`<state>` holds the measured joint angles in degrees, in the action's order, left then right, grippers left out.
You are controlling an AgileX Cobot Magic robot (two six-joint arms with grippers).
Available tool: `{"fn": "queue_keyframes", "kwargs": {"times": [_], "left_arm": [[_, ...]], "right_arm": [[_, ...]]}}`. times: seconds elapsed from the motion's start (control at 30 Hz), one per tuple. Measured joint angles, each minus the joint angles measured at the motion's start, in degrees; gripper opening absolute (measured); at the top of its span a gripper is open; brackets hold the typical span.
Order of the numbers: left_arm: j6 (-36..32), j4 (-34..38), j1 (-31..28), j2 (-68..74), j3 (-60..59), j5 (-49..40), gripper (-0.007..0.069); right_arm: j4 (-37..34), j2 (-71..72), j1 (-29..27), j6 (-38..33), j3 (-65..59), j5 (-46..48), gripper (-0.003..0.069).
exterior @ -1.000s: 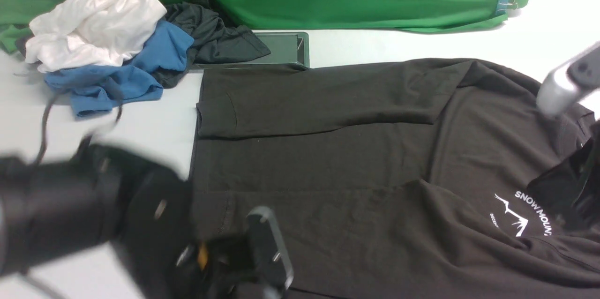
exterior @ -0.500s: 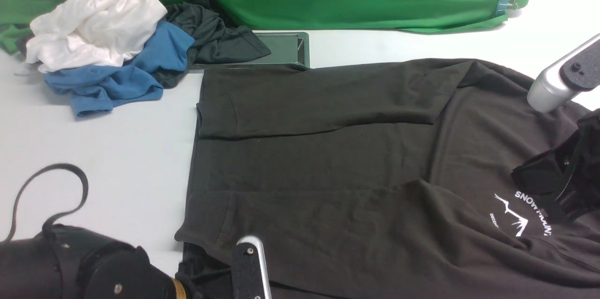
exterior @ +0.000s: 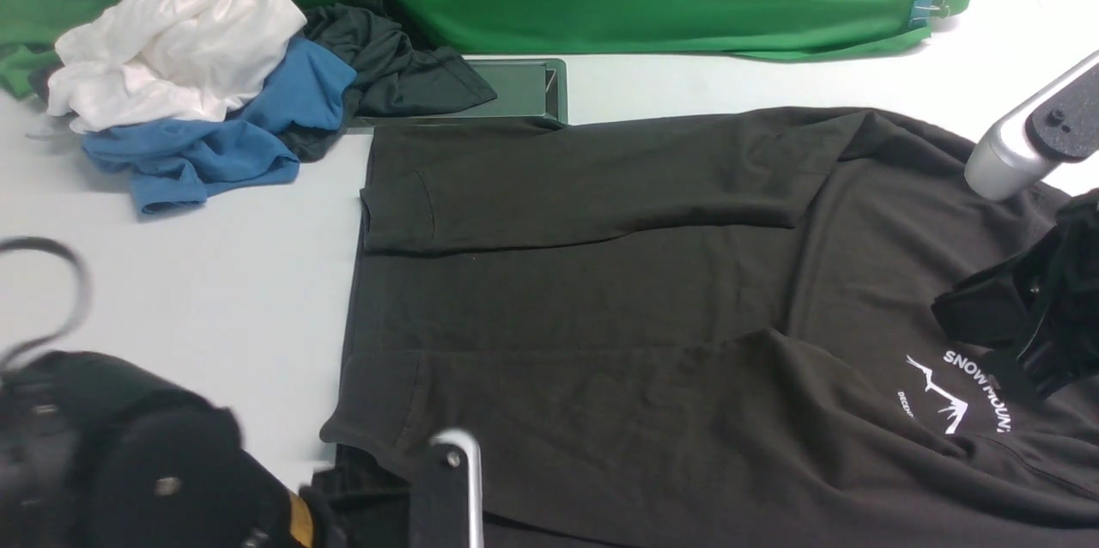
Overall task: Fold a long-sleeved shirt on a white desktop.
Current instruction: 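Grasp the near edge of the shirt at its hem and shoulder corners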
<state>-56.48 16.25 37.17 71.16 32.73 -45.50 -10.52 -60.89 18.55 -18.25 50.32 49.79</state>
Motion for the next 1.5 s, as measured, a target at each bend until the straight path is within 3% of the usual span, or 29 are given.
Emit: {"fn": "queue_keyframes", "kwargs": {"times": [0.2, 0.43, 0.63, 0.73, 0.8, 0.87, 0.9, 0.93, 0.97, 1.07, 1.23, 1.37, 1.43, 1.5], "left_arm": [[4.38, -5.51, 0.0, 0.21, -2.36, 8.6, 0.0331], [6.2, -4.01, 0.0, 6.96, -4.11, 10.35, 0.0529], [3.6, -5.41, 0.0, 7.62, -4.17, 10.68, 0.0538], [2.73, -7.57, 0.0, 7.67, -5.05, 12.17, 0.0483], [2.73, -7.25, 0.0, 7.19, -6.56, 13.16, 0.0374], [2.73, -6.82, 0.0, 6.93, -7.29, 13.61, 0.0328], [2.71, -6.35, 0.06, 6.59, -7.74, 14.12, 0.0244], [2.66, -6.35, 0.06, 6.52, -7.8, 14.19, 0.0235], [2.66, -6.42, 0.06, 6.41, -7.87, 14.45, 0.0165], [2.9, -7.67, 0.06, 5.92, -6.55, 13.01, 0.0053], [6.94, -9.01, 0.06, 2.4, -0.64, 1.65, 0.0028], [10.02, -9.06, 0.06, -1.58, 3.81, -4.23, 0.0028], [10.41, -9.06, 0.06, -4.43, 5.62, -8.02, 0.0028], [10.56, -9.06, 0.06, -5.84, 5.71, -10.18, 0.0028]], "right_arm": [[0.0, 0.0, 0.0, -0.28, 0.0, -0.49, 0.0171], [0.0, 0.0, 0.0, -0.82, 0.0, -0.54, 0.0183], [0.0, 0.0, 0.0, -0.82, 0.0, -0.54, 0.0183], [0.0, 0.0, 0.0, -0.82, 0.0, -0.3, 0.0185], [0.0, 0.0, 0.0, -0.82, 0.0, 0.05, 0.0187], [-0.05, 0.0, 0.0, -0.82, 0.0, 0.22, 0.0187], [-0.05, 0.05, 0.0, -0.82, -0.04, 0.34, 0.0188], [-0.05, 0.05, 0.0, -0.82, -0.04, 0.4, 0.0188], [-0.05, 0.05, 0.0, -0.76, -0.07, 0.74, 0.0188], [0.0, 0.05, 0.0, 0.6, -0.37, 1.03, 0.0188], [1.93, -0.02, 0.0, 6.16, -1.42, 1.16, 0.0196], [8.28, -1.78, -0.2, 13.65, -2.92, 1.17, 0.0229], [13.28, -4.89, -2.63, 21.05, -5.07, 2.25, 0.0281], [14.7, -7.35, -5.38, 23.93, -6.5, 2.9, 0.0323]]}}
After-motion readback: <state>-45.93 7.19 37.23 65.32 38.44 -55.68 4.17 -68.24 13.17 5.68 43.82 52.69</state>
